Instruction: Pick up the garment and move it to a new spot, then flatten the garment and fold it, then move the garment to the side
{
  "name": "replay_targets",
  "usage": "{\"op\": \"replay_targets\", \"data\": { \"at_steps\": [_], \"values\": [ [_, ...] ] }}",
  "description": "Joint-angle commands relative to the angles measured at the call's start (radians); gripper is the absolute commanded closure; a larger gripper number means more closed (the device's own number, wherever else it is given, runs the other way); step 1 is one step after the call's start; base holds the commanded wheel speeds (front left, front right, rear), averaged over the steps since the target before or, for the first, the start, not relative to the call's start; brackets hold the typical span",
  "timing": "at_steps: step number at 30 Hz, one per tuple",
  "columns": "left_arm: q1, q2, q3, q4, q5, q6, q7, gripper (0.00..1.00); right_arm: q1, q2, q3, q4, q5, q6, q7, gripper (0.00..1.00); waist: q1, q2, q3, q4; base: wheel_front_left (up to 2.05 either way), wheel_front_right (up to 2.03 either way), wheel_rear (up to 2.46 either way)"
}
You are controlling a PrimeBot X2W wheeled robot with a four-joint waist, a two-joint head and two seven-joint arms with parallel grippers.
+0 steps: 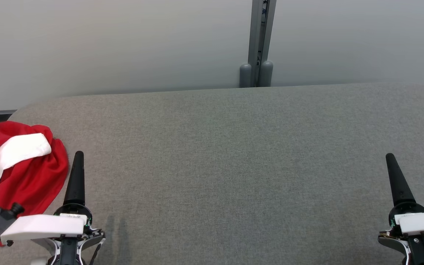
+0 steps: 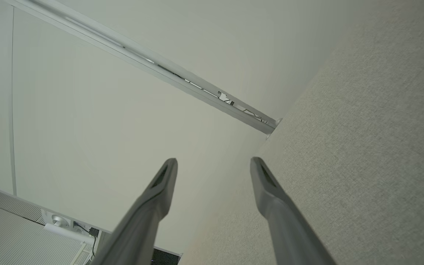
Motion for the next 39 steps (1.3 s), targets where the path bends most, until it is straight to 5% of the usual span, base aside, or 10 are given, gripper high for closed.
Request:
{"op": "replay_targets", "data": {
  "at_steps": [1,20,39],
  "values": [
    [-0.030,0.005,-0.003,-0.027,0.046,-0.001,-0.008,0.00,-0.019,-0.014,0.003,-0.026,-0.046,0.001,-0.011,0.00,0.0000,-0.0001,-0.001,0.000,0.00,0.00,0.00],
    [0.009,0.049,-0.102,-0.047,0.497,0.050,-0.078,0.00,0.011,-0.039,0.062,-0.045,-0.460,0.002,-0.082,0.00,0.0000,-0.0001,-0.013,-0.002,0.00,0.00,0.00],
    [0.029,0.103,-0.196,-0.013,0.735,0.122,-0.133,0.00,0.026,-0.044,0.083,0.009,-0.708,0.002,-0.137,0.00,0.0000,-0.0001,-0.024,-0.003,0.00,0.00,0.00]
  ]
}}
